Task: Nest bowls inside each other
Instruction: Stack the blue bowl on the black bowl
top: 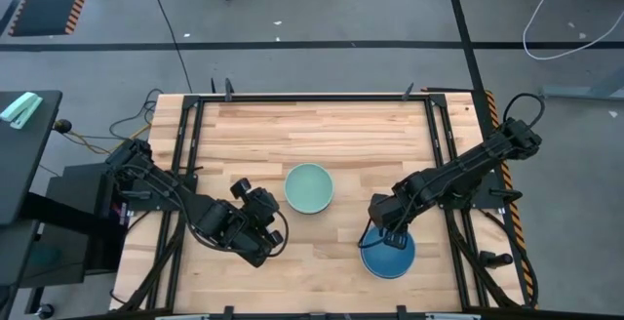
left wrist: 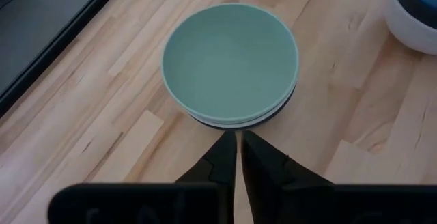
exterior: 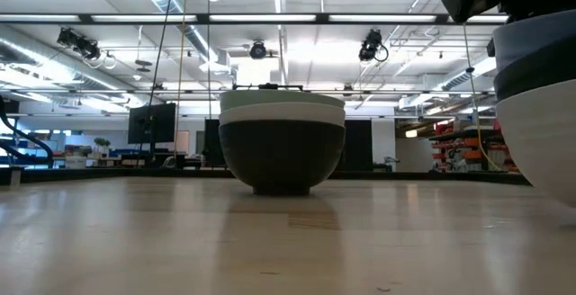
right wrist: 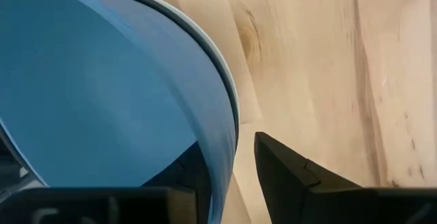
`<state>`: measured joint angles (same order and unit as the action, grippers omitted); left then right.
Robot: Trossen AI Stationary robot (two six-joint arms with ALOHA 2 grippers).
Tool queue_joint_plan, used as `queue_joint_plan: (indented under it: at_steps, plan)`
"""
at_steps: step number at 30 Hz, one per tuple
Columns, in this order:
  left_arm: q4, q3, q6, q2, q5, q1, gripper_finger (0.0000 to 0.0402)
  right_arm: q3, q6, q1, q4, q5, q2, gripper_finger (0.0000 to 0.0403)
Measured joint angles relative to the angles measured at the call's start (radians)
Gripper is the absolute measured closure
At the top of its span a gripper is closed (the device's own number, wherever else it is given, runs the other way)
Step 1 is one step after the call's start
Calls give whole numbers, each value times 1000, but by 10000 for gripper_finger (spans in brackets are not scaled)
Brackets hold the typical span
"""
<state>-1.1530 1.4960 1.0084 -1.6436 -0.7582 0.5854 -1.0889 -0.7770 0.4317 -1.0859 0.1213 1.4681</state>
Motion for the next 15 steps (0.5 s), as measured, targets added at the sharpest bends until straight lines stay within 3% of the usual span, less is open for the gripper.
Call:
queue_joint_plan:
  at_steps: [6,15]
  plan:
    - [0,0,-1,0,0,0,366,0,58,-4,0,-9,0,316]
    - [0,0,-1,0,0,0,378,0,116,-20,3,6,0,393]
